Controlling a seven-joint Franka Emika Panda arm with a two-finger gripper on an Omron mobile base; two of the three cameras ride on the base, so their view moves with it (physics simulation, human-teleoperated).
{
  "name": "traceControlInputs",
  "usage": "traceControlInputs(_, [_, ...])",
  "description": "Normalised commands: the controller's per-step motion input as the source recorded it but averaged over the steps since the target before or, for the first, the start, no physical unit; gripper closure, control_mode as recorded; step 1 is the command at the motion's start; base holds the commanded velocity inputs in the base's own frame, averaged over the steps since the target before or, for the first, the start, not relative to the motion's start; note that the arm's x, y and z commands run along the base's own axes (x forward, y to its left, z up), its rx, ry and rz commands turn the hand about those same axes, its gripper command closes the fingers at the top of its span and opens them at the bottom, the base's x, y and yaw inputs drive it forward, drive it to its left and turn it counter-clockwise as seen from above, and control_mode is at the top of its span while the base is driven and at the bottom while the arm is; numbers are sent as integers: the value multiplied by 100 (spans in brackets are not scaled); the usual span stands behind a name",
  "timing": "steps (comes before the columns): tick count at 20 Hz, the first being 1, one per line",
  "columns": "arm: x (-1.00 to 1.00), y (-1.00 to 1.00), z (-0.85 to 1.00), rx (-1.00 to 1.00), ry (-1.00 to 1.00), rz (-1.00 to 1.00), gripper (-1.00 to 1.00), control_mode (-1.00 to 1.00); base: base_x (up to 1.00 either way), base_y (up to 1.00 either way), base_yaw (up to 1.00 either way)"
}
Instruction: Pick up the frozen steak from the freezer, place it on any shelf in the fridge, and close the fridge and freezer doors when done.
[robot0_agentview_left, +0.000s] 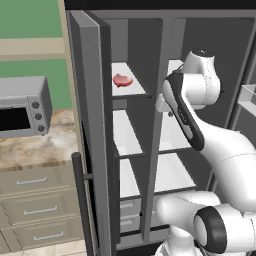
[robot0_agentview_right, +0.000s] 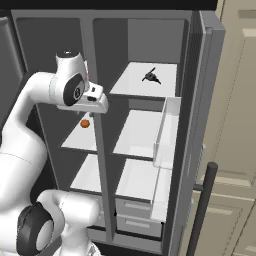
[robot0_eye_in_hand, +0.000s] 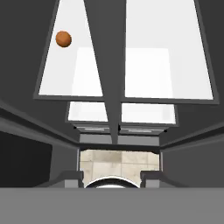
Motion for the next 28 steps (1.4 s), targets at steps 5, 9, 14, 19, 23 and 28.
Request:
traceControlInputs(5, [-27, 5, 0, 0, -2, 4, -100, -100, 0, 0, 0])
traceControlInputs(9, [-30, 34, 0, 2, -15, 5, -100, -100, 0, 0, 0])
traceControlInputs(14, [-54, 6, 0, 2, -19, 1, -100, -100, 0, 0, 0])
traceControlInputs(19, [-23, 0, 0, 5, -10, 0, -100, -100, 0, 0, 0])
traceControlInputs(23, [-1, 3, 0, 0, -2, 0, -100, -100, 0, 0, 0])
traceControlInputs(28, [-3, 12, 0, 0, -2, 0, -100, -100, 0, 0, 0])
